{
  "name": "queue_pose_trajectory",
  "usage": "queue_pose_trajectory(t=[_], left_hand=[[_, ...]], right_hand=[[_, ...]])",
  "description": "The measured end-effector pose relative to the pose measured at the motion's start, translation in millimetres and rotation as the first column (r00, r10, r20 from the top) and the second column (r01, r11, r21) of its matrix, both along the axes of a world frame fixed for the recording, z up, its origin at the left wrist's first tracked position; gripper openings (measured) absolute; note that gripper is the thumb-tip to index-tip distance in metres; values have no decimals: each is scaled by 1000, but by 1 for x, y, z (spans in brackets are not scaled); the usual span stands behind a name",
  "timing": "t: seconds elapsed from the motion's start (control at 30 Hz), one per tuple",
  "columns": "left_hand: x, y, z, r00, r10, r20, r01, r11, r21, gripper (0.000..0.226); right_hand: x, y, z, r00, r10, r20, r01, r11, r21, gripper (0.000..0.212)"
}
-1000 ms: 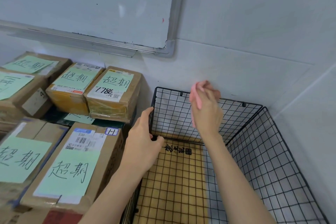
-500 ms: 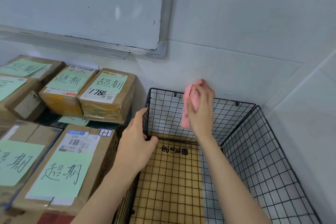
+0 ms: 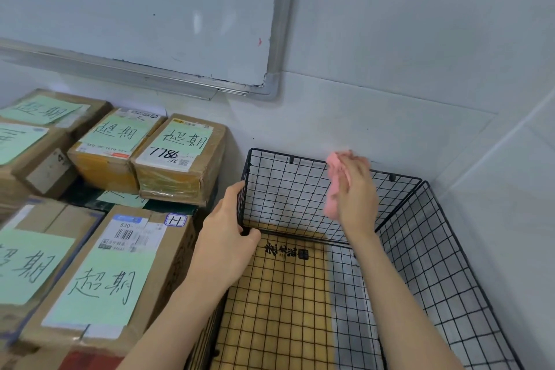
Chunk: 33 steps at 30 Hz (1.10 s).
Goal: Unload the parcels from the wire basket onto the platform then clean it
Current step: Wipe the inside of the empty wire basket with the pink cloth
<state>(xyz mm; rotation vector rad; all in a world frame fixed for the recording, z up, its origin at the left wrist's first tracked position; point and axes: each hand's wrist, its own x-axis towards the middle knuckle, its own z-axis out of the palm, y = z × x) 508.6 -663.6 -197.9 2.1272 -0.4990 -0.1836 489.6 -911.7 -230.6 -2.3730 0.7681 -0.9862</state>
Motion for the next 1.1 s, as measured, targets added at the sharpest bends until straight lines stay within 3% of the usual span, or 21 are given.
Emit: queue_pose_trajectory(t=[0.1,0.2,0.3,0.37,0.5,0.57,0.67,0.77,0.97,1.1], left_hand=[[1,-2,0,1000,4,1,-4,1000,-1,81],[0,-2,3,1000,2,16,-2,1000,-1,79],[-1,-1,5,1000,6,15,-5,1000,-6,77],[-1,-1,5,1000,7,10,-7,1000,-5,76],[-2,-1,5,1000,-6,16,7,1000,-13,78],[-1,-2,5,1000,-5,19,5,1000,-8,79],[-1,0,6,1000,-4,31,4,1000,5,78],[-1,1,6,1000,-3,19,3,1000,2,78],[-1,1,5,1000,-6,-27,5,999,-40,80],[-1,0,5,999,-6,-43,3,998,-58,78]], right_hand=[[26,23,-3,995,-75,60,66,989,134,32],[36,42,-2,993,59,105,-65,996,53,30],[22,33,4,983,179,38,-179,984,-16,35],[8,13,6,991,132,-17,-133,991,-31,37],[9,17,8,999,-9,54,5,998,62,29],[32,38,8,997,15,75,-22,996,91,24],[49,54,7,992,117,-42,-118,993,-6,31],[31,37,15,990,127,-64,-132,988,-79,27],[-8,-13,14,986,-165,-16,166,981,97,28],[31,29,12,999,-18,-38,18,1000,-12,27]])
